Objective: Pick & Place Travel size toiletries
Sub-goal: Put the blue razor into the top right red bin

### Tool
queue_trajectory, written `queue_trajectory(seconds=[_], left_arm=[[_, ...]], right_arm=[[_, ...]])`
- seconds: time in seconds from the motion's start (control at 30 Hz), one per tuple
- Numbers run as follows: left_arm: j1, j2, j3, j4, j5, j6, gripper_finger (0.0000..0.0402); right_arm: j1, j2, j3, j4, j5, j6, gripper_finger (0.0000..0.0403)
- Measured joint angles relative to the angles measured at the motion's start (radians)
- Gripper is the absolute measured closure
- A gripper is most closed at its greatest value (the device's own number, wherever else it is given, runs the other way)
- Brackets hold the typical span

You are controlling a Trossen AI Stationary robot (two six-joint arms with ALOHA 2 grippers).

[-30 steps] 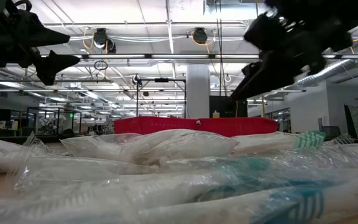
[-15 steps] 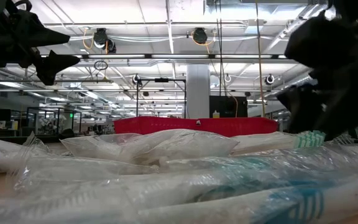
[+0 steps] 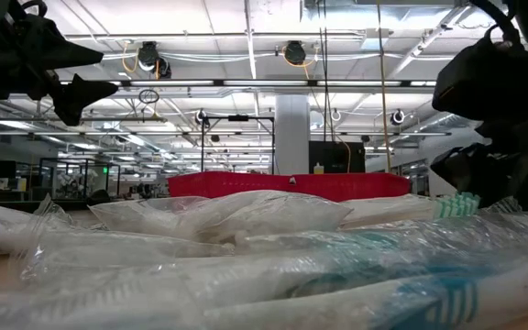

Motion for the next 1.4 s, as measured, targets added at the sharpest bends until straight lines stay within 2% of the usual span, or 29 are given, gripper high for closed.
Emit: queue_trajectory(seconds=[0.27, 0.6, 0.8, 0.93, 1.1, 1.23, 1.4], left_arm=[[0.000, 0.000, 0.000, 0.000, 0.000, 0.000, 0.0131], [0.000, 0.000, 0.000, 0.000, 0.000, 0.000, 0.0131], [0.000, 0.000, 0.000, 0.000, 0.000, 0.000, 0.0131], [0.000, 0.000, 0.000, 0.000, 0.000, 0.000, 0.0131], [0.000, 0.000, 0.000, 0.000, 0.000, 0.000, 0.0131], [0.000, 0.000, 0.000, 0.000, 0.000, 0.000, 0.0131], [0.000, 0.000, 0.000, 0.000, 0.000, 0.000, 0.0131]], right_arm=[[-0.009, -0.050, -0.007, -0.028, 0.040, -0.025, 0.0249], [-0.009, -0.070, -0.005, 0.192, 0.047, -0.199, 0.0253], [-0.045, -0.069, -0.005, 0.204, 0.042, -0.204, 0.0253], [-0.064, -0.069, -0.005, 0.162, -0.011, -0.182, 0.0253], [-0.039, -0.069, -0.005, 0.071, -0.019, -0.121, 0.0253], [-0.018, -0.069, -0.005, 0.019, -0.087, -0.062, 0.0253], [-0.010, -0.070, -0.004, -0.062, -0.089, -0.012, 0.0253]])
